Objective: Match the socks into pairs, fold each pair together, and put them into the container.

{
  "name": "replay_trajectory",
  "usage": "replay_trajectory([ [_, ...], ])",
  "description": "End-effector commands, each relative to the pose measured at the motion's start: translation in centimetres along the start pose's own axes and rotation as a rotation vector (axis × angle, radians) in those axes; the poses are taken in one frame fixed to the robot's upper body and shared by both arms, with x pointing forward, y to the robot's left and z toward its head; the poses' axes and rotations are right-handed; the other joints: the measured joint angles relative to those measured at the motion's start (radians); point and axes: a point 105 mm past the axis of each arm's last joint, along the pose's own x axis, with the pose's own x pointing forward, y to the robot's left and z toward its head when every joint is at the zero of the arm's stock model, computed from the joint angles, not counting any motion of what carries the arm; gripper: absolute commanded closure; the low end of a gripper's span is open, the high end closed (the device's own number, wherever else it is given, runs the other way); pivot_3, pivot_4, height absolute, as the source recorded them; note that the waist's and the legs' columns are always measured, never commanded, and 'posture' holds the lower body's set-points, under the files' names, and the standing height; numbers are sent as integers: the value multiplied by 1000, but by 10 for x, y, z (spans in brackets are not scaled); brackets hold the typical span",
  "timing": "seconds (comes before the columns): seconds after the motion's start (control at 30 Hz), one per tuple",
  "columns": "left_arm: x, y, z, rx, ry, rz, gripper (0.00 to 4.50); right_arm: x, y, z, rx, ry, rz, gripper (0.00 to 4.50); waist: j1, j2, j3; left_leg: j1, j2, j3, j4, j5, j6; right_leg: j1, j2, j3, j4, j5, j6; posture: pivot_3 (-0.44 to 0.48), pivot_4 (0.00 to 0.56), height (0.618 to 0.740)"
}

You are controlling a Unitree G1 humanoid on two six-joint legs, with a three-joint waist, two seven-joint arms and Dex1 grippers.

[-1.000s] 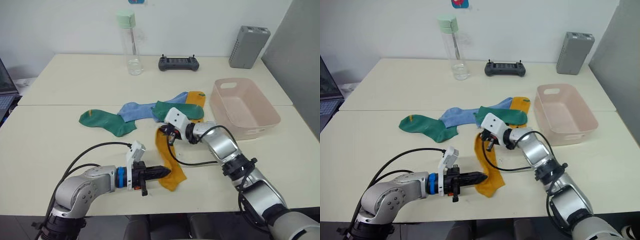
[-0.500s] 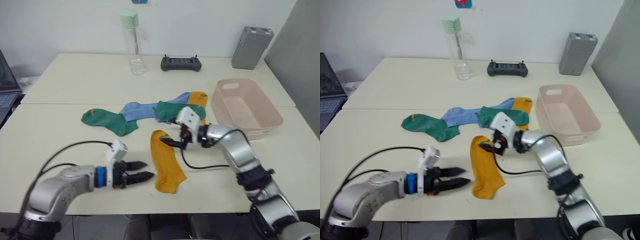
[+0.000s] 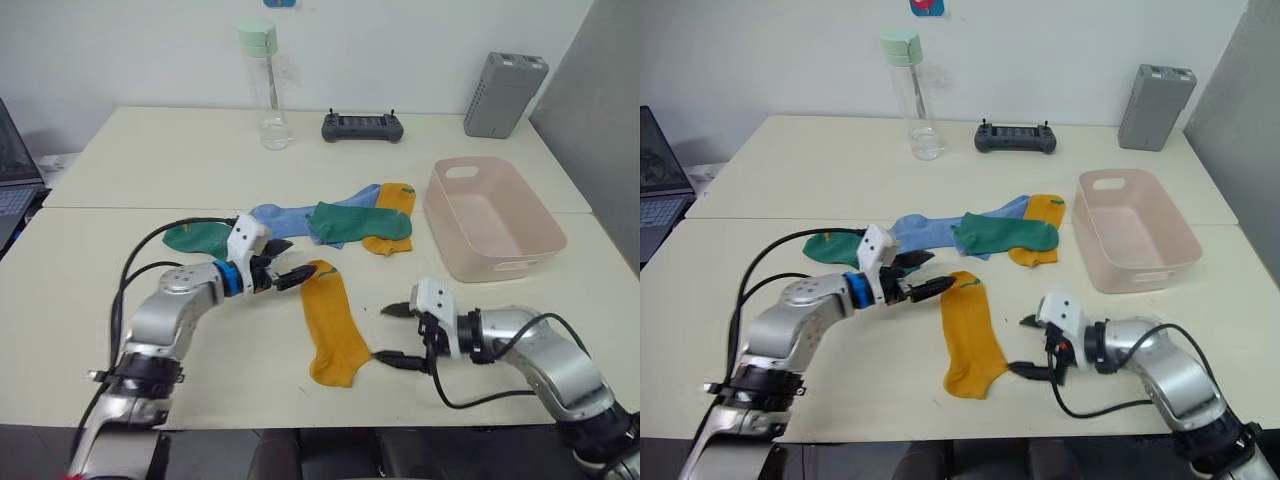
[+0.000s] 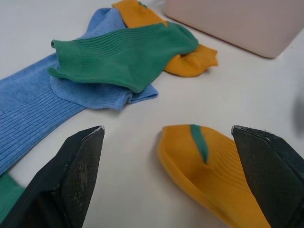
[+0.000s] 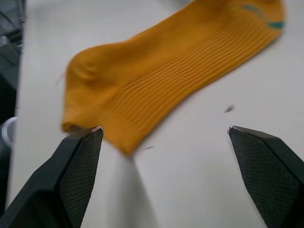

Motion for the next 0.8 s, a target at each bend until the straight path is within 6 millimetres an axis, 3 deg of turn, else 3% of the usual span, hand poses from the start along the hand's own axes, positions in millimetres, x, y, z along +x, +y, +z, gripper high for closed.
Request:
replay_trajectory([
  [0.03,6,3,-6,70,45,-12,29,7,7,6,-6,-20,3,0,-5,0,0,0,0,0,0,0,0,0,0,0,0,0,0,0,150,740],
  [0.1,8,4,-10,94,62,-18,29,13,7,5,18,-24,13,0,-6,0,0,0,0,1,0,0,0,0,0,1,0,1,1,0,150,740],
  [0.2,13,8,-11,120,73,-12,648,20,4,2,30,-17,14,0,-3,0,0,0,0,0,1,0,0,0,0,0,0,1,1,0,150,740],
  [0.37,22,6,-9,136,72,-35,2179,27,7,-1,25,6,77,1671,-2,0,0,0,0,0,1,0,0,1,0,0,0,1,2,0,150,740],
  [0.6,18,5,-9,134,65,-34,4420,27,7,-1,14,6,88,4161,-2,0,0,0,0,0,0,0,0,1,0,0,0,1,2,0,150,740],
  [0.63,17,5,-9,129,63,-28,4500,26,6,-1,11,5,78,4469,-2,0,0,0,0,0,0,0,0,1,0,0,0,1,2,0,150,740],
  [0.8,-2,-3,-9,33,17,-6,4500,4,-13,-2,2,24,9,4469,-4,0,0,0,0,0,1,0,0,1,0,0,0,1,2,0,150,740],
])
